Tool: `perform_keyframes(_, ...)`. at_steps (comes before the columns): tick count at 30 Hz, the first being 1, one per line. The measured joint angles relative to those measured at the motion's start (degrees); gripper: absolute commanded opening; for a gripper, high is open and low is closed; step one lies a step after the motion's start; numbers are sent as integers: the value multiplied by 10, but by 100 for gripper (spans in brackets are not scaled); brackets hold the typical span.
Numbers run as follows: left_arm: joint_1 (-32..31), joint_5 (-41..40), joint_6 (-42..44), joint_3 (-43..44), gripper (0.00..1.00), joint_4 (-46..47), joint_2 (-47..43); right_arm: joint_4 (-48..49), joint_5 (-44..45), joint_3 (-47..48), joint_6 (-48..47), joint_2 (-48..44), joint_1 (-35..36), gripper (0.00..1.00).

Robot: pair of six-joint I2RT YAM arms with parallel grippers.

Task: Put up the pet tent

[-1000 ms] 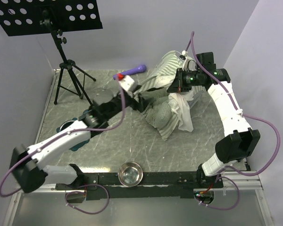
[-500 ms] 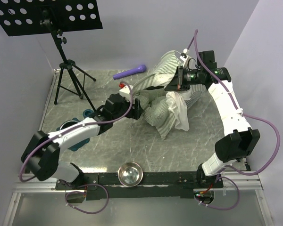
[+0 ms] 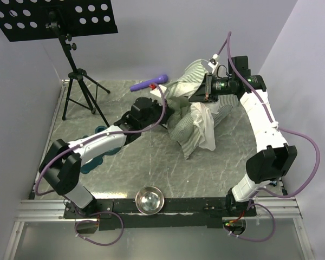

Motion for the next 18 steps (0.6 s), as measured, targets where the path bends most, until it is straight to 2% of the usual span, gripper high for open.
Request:
perform_keyframes(5, -23, -18, 30, -1, 1, 87, 0, -9, -19, 23, 0, 14, -1, 0)
perform_keyframes(7, -22, -42, 41, 8, 1, 124, 35, -7, -26, 32, 3, 20, -3, 0)
perform_keyframes(8, -18, -53, 43, 19, 4, 134, 62, -7, -30, 40, 5, 26, -6, 0)
perform_keyframes(9, -13, -62, 45, 34, 21, 138, 92, -6, -31, 47, 8, 33, -9, 0)
perform_keyframes(10, -6, -66, 47, 46, 46, 137, 119, -4, -32, 54, 10, 40, -13, 0)
perform_keyframes(11, 3, -65, 51, 52, 64, 127, 143, 0, -33, 57, 14, 46, -17, 0)
perform_keyframes(12, 16, -53, 53, 52, 76, 109, 156, 4, -33, 58, 17, 50, -21, 0)
perform_keyframes(13, 27, -37, 59, 48, 85, 95, 159, 7, -33, 57, 18, 54, -25, 0)
perform_keyframes(15, 52, 18, 59, 16, 95, 90, 136, 14, -31, 48, 19, 57, -29, 0)
perform_keyframes(18, 82, 102, 73, -58, 99, 60, 21, 14, -33, 41, 15, 58, -30, 0)
